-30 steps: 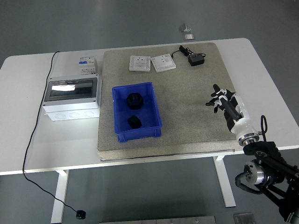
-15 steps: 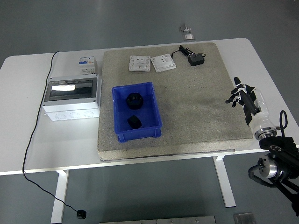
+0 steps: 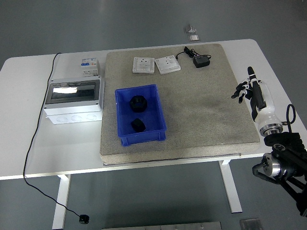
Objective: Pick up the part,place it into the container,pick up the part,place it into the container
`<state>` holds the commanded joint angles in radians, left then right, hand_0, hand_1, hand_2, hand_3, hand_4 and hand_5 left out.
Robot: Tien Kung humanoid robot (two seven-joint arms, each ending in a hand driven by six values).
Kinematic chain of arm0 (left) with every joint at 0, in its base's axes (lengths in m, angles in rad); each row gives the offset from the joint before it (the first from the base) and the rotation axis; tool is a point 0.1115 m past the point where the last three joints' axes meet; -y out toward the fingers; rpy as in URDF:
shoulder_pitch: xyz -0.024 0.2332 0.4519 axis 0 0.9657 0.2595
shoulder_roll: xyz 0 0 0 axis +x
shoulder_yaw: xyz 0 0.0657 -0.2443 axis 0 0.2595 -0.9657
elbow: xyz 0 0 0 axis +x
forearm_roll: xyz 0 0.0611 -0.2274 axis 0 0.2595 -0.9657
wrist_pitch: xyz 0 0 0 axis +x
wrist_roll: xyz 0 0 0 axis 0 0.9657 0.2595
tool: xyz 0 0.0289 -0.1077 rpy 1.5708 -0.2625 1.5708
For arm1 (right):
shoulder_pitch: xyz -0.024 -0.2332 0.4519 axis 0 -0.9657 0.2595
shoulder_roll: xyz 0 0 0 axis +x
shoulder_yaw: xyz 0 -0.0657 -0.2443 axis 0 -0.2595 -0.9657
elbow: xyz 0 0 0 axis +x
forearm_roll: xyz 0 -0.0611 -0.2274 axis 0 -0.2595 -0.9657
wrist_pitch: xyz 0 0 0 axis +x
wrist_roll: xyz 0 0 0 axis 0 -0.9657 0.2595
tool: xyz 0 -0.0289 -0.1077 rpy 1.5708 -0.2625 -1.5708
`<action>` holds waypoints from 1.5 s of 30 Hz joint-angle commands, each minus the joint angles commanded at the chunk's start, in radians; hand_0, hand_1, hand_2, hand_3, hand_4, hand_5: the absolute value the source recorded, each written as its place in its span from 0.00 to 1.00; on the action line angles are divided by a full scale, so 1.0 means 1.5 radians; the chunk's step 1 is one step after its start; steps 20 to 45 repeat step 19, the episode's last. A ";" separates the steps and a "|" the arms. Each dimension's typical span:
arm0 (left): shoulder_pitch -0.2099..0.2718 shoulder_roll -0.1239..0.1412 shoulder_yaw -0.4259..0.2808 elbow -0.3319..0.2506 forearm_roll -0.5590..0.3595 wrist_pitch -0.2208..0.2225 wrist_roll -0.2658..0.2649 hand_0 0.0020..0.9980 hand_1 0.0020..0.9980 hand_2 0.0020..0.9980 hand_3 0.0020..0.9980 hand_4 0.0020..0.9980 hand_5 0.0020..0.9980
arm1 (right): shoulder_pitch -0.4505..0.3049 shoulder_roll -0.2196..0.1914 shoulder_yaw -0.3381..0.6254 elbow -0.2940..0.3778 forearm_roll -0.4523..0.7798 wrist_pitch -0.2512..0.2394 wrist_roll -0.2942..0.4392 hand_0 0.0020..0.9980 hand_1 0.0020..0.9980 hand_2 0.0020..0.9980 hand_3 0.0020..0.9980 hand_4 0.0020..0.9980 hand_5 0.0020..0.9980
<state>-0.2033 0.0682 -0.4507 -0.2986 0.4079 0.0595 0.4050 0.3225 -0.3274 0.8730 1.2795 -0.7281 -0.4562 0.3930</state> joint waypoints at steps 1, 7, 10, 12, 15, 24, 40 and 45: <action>0.000 0.001 -0.002 0.000 0.000 -0.002 0.003 0.67 0.68 0.71 0.67 0.68 0.63 | 0.000 0.002 0.000 0.001 -0.002 -0.002 -0.002 0.36 0.09 0.24 0.24 0.70 1.00; 0.003 0.008 -0.011 0.002 -0.005 -0.016 0.016 0.67 0.68 0.71 0.69 0.67 0.63 | -0.002 0.013 0.004 -0.006 0.050 -0.004 0.036 0.36 0.09 0.24 0.25 0.70 1.00; 0.004 0.009 -0.018 0.002 -0.001 -0.018 0.022 0.67 0.68 0.72 0.69 0.67 0.64 | -0.002 0.017 0.005 -0.006 0.076 0.002 0.053 0.46 0.16 0.30 0.30 0.72 1.00; 0.004 0.010 -0.019 0.002 0.001 -0.018 0.023 0.67 0.68 0.72 0.69 0.67 0.64 | -0.002 0.019 0.003 -0.004 0.082 0.003 0.057 0.46 0.16 0.30 0.30 0.72 1.00; 0.004 0.010 -0.019 0.002 0.001 -0.016 0.023 0.67 0.69 0.72 0.68 0.67 0.63 | -0.001 0.021 -0.001 -0.001 0.085 0.005 0.058 0.49 0.19 0.35 0.36 0.72 1.00; 0.005 0.010 -0.030 0.002 0.014 -0.016 0.032 0.67 0.69 0.72 0.68 0.67 0.63 | -0.001 0.022 -0.002 0.001 0.086 0.005 0.058 0.49 0.19 0.35 0.36 0.72 1.00; 0.005 0.010 -0.030 0.002 0.014 -0.016 0.032 0.67 0.69 0.72 0.68 0.67 0.63 | -0.001 0.022 -0.002 0.001 0.086 0.005 0.058 0.49 0.19 0.35 0.36 0.72 1.00; 0.005 0.010 -0.030 0.002 0.014 -0.016 0.032 0.67 0.69 0.72 0.68 0.67 0.63 | -0.001 0.022 -0.002 0.001 0.086 0.005 0.058 0.49 0.19 0.35 0.36 0.72 1.00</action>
